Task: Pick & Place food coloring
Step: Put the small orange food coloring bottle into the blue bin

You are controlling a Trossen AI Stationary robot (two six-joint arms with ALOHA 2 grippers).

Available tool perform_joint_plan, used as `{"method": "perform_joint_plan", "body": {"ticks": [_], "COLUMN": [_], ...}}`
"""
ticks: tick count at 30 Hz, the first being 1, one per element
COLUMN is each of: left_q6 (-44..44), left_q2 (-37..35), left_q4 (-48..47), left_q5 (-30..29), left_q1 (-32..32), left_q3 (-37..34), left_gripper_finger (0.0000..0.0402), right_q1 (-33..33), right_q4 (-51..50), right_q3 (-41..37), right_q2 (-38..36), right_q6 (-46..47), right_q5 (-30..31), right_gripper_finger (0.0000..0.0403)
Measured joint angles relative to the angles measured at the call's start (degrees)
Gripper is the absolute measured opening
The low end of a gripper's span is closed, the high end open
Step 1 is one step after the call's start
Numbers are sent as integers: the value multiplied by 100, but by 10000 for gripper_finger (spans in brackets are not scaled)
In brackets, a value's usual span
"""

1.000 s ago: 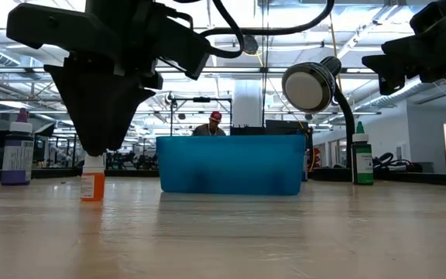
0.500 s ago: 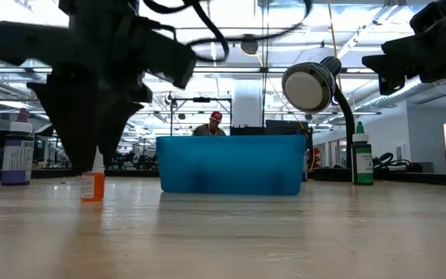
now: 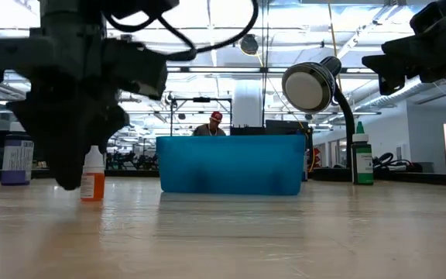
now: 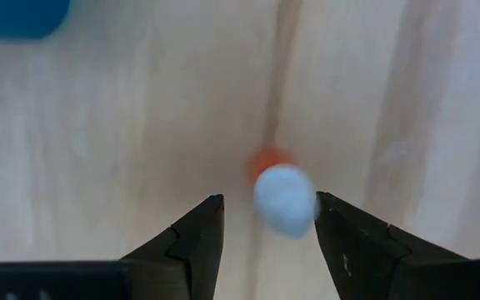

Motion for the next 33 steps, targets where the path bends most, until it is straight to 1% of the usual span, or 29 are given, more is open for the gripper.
{"method": "perform_joint_plan", "body": {"ticks": [10, 16, 33], "left_q6": [476, 429, 331], "left_q2": [0, 0, 0], "left_q4": [279, 305, 358], "left_q5": [-132, -5, -49], "left_q1": [30, 34, 34], "left_q3": [-38, -36, -31], "left_gripper_finger": [186, 186, 186], "right_q1": [0, 0, -2], "right_q4": [-2, -2, -2], "right_q3": [0, 0, -1], "right_q2": [0, 0, 0], "right_q6": [-1, -2, -2], "right_q5": [0, -1, 2], "right_gripper_finger": [166, 166, 165]}}
